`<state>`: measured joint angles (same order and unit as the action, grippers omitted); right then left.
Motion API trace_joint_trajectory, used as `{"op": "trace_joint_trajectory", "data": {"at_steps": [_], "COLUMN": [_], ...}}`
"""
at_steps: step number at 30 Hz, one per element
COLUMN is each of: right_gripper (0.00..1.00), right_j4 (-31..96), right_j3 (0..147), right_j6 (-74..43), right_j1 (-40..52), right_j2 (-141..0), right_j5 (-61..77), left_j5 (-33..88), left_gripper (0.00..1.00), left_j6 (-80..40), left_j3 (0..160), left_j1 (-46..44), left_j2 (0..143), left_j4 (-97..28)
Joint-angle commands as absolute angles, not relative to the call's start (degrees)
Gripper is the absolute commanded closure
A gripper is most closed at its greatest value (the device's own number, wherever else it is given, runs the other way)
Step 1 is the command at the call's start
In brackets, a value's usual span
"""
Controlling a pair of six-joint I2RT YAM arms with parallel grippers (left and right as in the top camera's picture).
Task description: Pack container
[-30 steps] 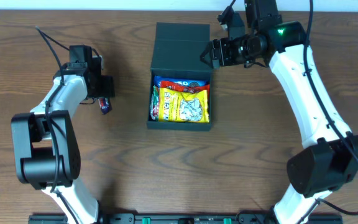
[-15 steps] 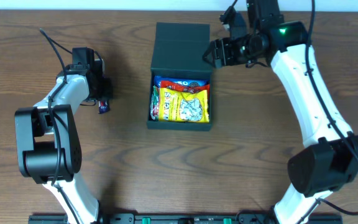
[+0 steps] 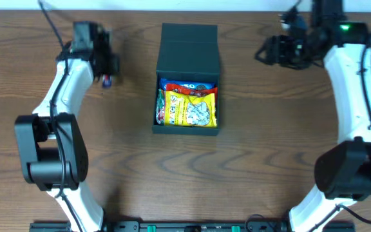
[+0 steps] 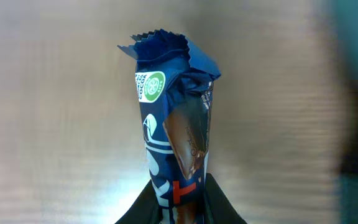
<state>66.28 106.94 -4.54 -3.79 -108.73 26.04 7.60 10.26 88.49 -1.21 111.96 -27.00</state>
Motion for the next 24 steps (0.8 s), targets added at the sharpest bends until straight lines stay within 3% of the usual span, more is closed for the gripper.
{"op": "trace_joint_trajectory", "data": {"at_steps": [1, 7, 22, 23, 24], "right_gripper": [0.36, 0.36, 0.34, 0.34, 0.34], "right_j4": [67.22, 68.42, 68.14, 68.16, 68.18], "right_j3": [106.87, 106.87, 106.87, 106.87, 106.87], "right_j6": [-4.64, -4.62, -2.87, -2.87, -2.9], "right_j1": [-5.8, -7.51, -7.6, -7.6, -7.6], "right_j2": [-108.95, -108.95, -108.95, -108.95, -108.95], "right_j5": [26.35, 26.33, 26.33, 26.33, 26.35], "left_j5": [12.36, 12.38, 13.89, 14.66, 14.96], "left_gripper": [0.94, 0.94, 0.93, 0.86, 0.59], "left_j6": [28.32, 61.34, 70.32, 70.3, 70.13], "left_j3": [93.84, 93.86, 91.46, 91.46, 91.46], "left_j1": [-8.01, -20.45, -25.12, -25.12, -25.12], "left_j2": [108.84, 109.36, 109.4, 109.4, 109.4], "left_j4": [-27.24, -30.39, -35.11, -35.05, -34.92]}}
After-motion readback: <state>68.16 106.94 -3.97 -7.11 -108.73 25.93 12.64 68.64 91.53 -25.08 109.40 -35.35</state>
